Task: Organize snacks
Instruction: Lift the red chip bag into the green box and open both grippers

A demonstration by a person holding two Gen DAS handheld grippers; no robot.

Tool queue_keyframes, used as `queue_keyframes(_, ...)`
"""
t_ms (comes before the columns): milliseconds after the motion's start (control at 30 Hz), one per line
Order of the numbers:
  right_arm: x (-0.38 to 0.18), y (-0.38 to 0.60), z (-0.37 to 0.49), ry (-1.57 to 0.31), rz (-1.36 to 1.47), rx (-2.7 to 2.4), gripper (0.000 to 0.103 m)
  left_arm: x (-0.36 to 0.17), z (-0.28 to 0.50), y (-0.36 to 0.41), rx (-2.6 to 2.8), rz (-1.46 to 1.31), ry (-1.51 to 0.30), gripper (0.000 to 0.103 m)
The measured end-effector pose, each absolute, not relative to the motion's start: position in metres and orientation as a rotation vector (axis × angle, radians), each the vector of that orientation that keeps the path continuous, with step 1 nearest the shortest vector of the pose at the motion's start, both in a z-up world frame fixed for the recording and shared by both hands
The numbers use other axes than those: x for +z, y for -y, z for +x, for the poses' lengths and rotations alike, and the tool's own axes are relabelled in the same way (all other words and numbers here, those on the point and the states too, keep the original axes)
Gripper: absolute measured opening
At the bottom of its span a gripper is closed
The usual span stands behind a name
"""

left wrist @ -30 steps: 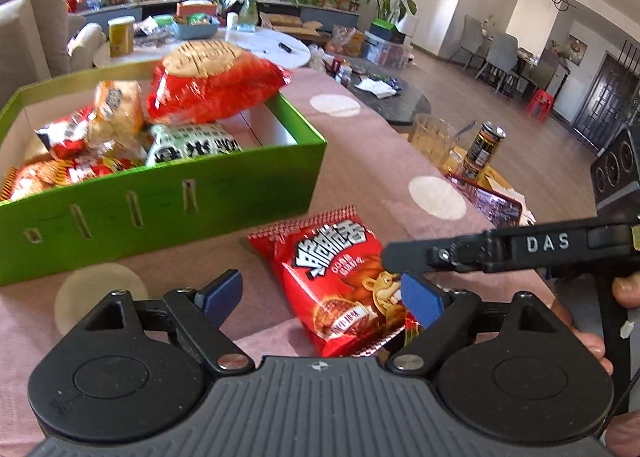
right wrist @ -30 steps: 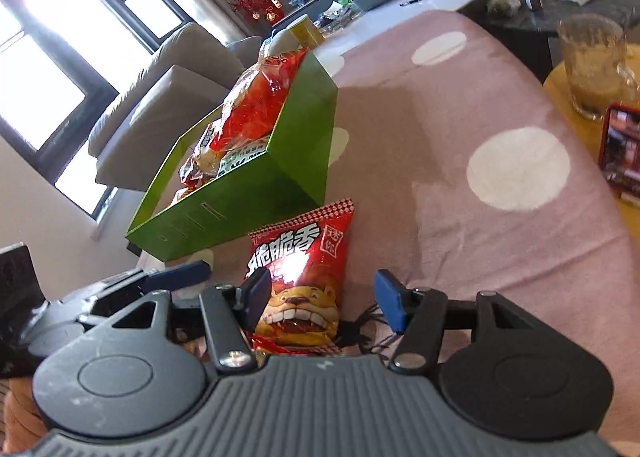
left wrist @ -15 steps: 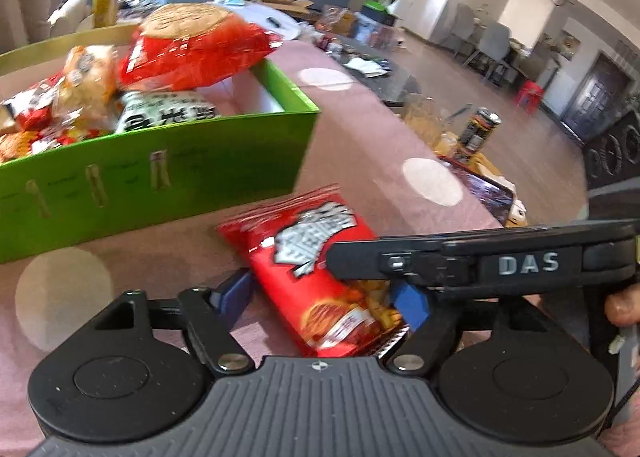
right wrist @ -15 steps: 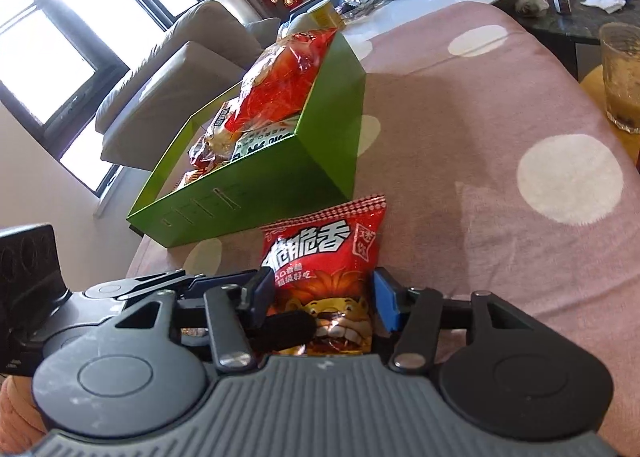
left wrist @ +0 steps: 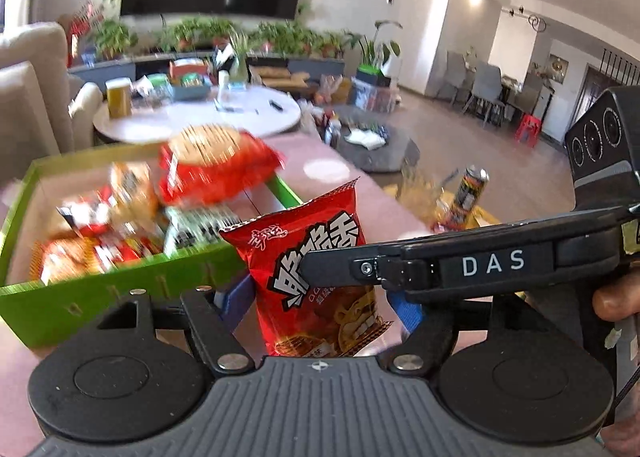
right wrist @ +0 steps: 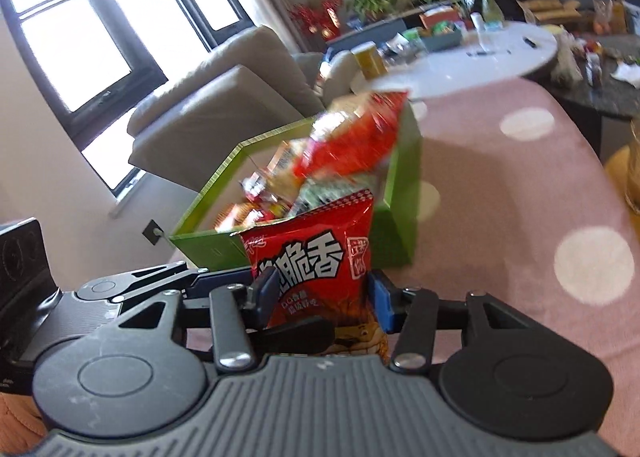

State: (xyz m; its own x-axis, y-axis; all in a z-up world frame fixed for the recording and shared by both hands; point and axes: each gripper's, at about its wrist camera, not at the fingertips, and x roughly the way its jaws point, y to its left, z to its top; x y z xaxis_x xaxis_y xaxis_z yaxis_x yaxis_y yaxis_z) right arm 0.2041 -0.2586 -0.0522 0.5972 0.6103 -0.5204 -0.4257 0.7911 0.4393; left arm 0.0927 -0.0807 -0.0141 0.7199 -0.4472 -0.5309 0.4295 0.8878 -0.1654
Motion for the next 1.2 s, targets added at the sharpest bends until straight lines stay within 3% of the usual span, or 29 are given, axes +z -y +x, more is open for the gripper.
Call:
queue_keyframes(467, -0.012, 0.238, 0.248, -0.561, 0.231, 0.645, 0.067, 0.026, 0.141, 0.066, -0.417, 0.011, -0.472, 0.070)
queue_keyframes(967, -0.031, 0.238, 0.278, -0.583, 0.283, 0.638, 0.067, 0.004, 0.186, 0.067, -0.410, 0.034, -0.522, 0.071)
queue_keyframes(1200, -0.039, 0.246, 0.280, -0.577, 0.278, 0.603, 0.067, -0.011, 0.192, 0.063, -0.390, 0.022, -0.567, 0.079)
